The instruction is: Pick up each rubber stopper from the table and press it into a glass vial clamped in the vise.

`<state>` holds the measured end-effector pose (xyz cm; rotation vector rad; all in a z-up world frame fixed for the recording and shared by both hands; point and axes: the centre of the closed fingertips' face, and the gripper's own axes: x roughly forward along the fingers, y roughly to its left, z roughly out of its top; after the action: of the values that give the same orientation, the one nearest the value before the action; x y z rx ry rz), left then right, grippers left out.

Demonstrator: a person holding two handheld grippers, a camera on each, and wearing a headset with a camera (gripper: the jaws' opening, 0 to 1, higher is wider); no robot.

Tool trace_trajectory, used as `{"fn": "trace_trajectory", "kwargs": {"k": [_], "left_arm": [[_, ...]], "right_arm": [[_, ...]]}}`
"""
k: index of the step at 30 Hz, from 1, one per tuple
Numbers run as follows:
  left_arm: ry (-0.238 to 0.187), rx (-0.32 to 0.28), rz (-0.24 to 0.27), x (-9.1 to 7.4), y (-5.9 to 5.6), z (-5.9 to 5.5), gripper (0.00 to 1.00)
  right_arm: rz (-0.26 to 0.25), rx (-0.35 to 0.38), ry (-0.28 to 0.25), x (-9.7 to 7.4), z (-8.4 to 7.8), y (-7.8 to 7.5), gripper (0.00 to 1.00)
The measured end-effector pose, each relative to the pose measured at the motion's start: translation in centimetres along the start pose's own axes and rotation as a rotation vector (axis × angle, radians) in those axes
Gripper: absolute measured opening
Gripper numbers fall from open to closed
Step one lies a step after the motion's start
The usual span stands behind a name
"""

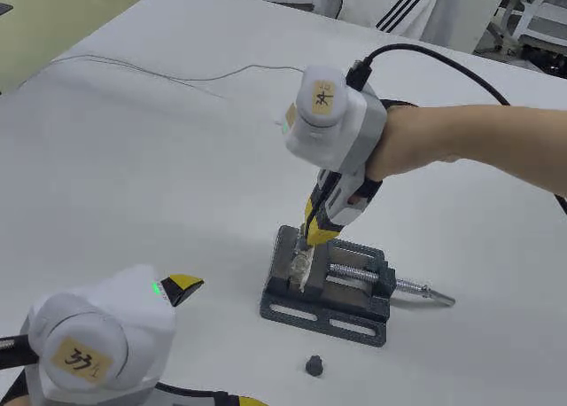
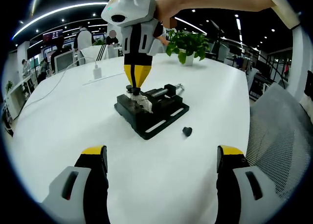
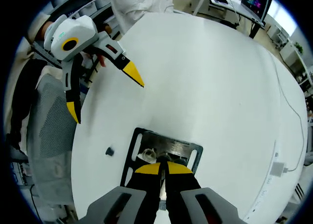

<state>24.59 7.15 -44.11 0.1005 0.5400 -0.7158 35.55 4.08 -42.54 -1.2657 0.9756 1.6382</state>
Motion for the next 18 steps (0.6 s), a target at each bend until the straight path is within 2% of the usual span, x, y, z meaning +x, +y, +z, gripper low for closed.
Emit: {"fn": "trace_trajectory", "kwargs": {"k": [11, 14, 18], "left_arm": [[0.002, -0.002, -0.006, 0.28, 0.03, -0.07, 0.92], [0.002, -0.004, -0.005, 0.28, 0.08, -0.06, 0.91], [0.004, -0.002, -0.007, 0.30, -0.04, -0.10, 0.91]], "right_arm": [[0.007, 0.012, -0.001, -0.01, 0.04, 0.24, 0.01], [-0.011, -0.011, 0.012, -0.05, -0.11, 0.16, 0.01], [-0.010, -0.004, 0.007, 0.01, -0.10, -0.09, 0.00]]}}
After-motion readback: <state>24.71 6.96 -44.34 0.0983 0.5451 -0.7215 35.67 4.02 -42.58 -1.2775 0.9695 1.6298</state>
